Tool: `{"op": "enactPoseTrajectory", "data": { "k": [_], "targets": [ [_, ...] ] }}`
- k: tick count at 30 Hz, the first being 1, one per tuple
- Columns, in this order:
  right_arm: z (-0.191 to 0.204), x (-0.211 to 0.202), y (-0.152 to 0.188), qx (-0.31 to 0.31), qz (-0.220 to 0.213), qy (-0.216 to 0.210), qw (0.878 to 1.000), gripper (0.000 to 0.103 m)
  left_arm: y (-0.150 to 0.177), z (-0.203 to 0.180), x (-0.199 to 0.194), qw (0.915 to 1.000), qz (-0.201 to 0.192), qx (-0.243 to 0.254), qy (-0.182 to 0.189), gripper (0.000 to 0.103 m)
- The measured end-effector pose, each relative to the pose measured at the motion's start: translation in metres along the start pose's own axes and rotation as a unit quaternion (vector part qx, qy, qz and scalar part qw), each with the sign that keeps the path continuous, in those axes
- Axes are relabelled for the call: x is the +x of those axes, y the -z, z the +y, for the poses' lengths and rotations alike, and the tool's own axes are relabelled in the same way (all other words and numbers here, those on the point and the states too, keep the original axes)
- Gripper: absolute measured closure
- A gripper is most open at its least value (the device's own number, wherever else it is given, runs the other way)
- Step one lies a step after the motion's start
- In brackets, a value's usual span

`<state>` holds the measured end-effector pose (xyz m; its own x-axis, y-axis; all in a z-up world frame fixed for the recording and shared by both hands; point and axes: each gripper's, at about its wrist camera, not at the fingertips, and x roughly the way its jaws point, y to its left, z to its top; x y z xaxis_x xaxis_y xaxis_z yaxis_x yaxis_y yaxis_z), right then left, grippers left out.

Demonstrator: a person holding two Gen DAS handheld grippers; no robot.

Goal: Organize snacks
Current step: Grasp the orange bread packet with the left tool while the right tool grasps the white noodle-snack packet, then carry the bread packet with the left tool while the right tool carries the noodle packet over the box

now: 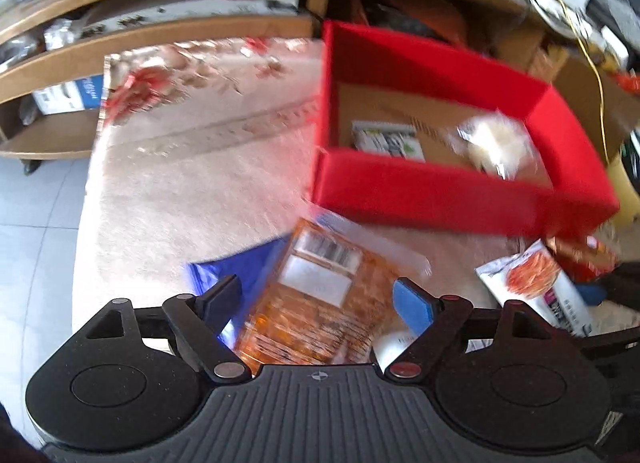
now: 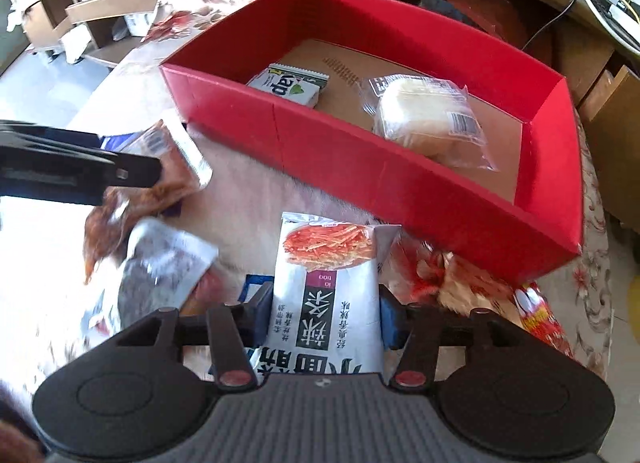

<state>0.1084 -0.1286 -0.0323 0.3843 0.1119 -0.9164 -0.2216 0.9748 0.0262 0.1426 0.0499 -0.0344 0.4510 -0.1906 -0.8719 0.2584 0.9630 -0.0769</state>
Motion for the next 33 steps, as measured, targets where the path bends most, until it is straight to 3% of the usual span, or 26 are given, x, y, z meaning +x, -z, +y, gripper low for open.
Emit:
{"op": "enactPoseTrajectory", "data": {
  "k": [5,9,15,20,22,28,33],
  "targets": [
    [-0.006,-0.001,0.009,0.007,-0.004,-0.018,1.000,0.046,0.000,-0.017,0.012,0.9985,0.005,0.049,-0.025,0.016],
    [-0.012,-0.002,0.010,0.017,-0.007,-0.030,0.999,0.046,0.003,-0.026,0.010,0.9976,0.010,0.066,-0.019,0.016],
    [-0.017,0.002,0.009,0.020,-0.001,-0.040,0.999,0.045,0.007,-0.037,0.011,0.9941,0.016,0.099,-0.042,0.016],
    [-0.020,0.002,0.011,0.020,-0.002,-0.046,0.999,0.045,0.005,-0.048,0.021,0.9855,0.032,0.153,-0.067,0.006],
    [-0.021,0.003,0.011,0.022,0.000,-0.049,0.999,0.044,0.003,-0.045,0.023,0.9862,0.037,0.148,-0.063,0.006],
    [-0.022,0.001,0.011,0.015,-0.003,-0.052,0.999,0.045,0.010,-0.044,0.013,0.9877,0.023,0.141,-0.063,0.024],
    [-0.016,-0.002,0.013,0.000,-0.011,-0.044,0.999,0.048,0.010,-0.040,0.004,0.9927,0.010,0.107,-0.055,0.036]
  ]
}}
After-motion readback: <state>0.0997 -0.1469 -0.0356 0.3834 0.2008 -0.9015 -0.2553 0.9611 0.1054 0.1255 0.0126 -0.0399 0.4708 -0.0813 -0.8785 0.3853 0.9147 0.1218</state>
